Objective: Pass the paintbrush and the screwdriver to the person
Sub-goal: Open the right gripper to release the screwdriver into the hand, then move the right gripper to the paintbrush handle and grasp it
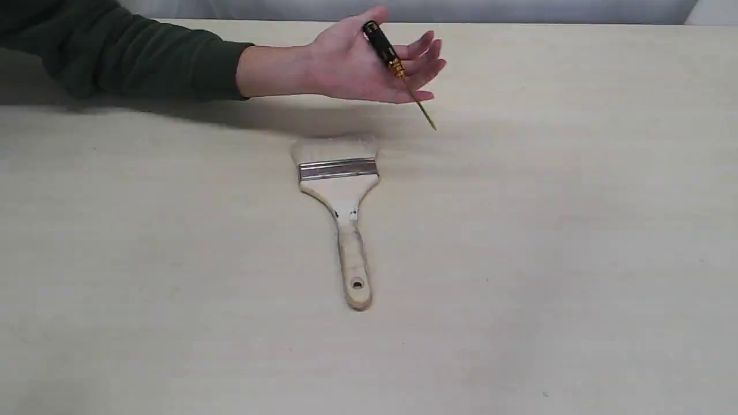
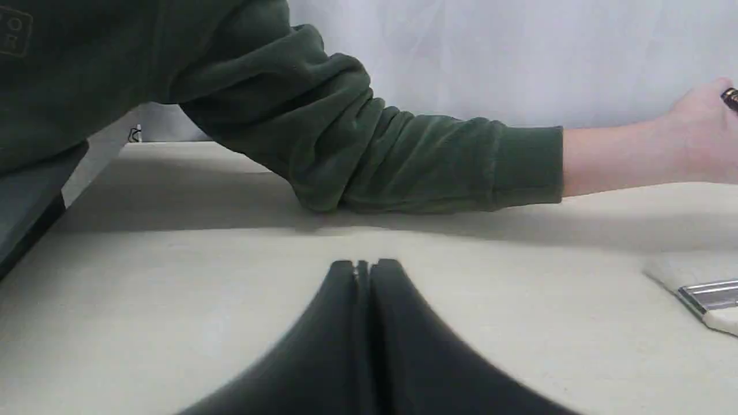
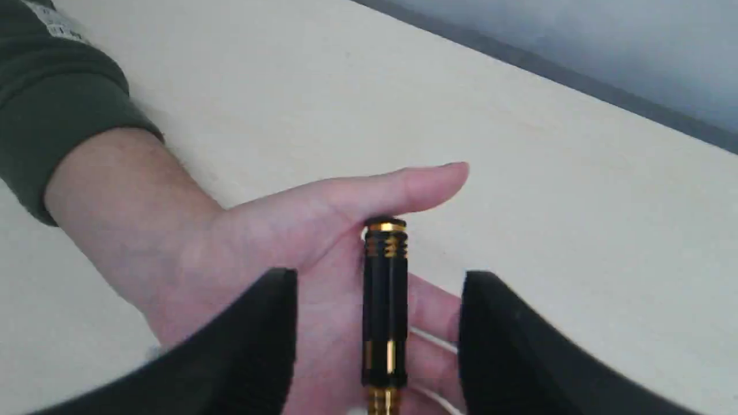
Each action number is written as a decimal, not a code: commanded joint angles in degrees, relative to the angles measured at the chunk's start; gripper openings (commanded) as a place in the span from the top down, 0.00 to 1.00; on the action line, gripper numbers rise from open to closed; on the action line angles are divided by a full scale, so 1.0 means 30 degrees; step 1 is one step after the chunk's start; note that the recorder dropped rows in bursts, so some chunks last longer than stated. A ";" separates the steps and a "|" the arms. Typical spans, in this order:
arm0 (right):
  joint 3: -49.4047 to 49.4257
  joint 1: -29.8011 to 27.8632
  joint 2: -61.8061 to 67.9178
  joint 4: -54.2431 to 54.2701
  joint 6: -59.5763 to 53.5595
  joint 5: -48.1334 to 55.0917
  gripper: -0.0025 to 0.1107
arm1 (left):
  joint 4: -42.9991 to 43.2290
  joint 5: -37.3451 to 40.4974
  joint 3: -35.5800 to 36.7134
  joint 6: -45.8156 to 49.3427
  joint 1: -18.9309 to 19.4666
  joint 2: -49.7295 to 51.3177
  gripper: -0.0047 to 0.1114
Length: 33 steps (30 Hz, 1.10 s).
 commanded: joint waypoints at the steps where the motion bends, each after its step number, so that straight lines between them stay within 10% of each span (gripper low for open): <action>1: 0.0070 -0.0011 -0.0473 0.0028 -0.0648 0.1454 0.64 | -0.0092 -0.0198 0.0039 -0.0039 -0.0091 -0.0048 0.96; 9: 0.1440 -0.0011 -0.1126 0.1796 -0.2029 0.2746 0.68 | -0.0092 -0.0198 0.0039 -0.0039 -0.0091 -0.0048 0.96; 33: 1.8455 0.1680 -0.8297 0.4298 -0.3248 -0.8220 0.68 | -0.0057 -0.0211 0.0039 -0.0039 -0.0091 -0.0048 0.96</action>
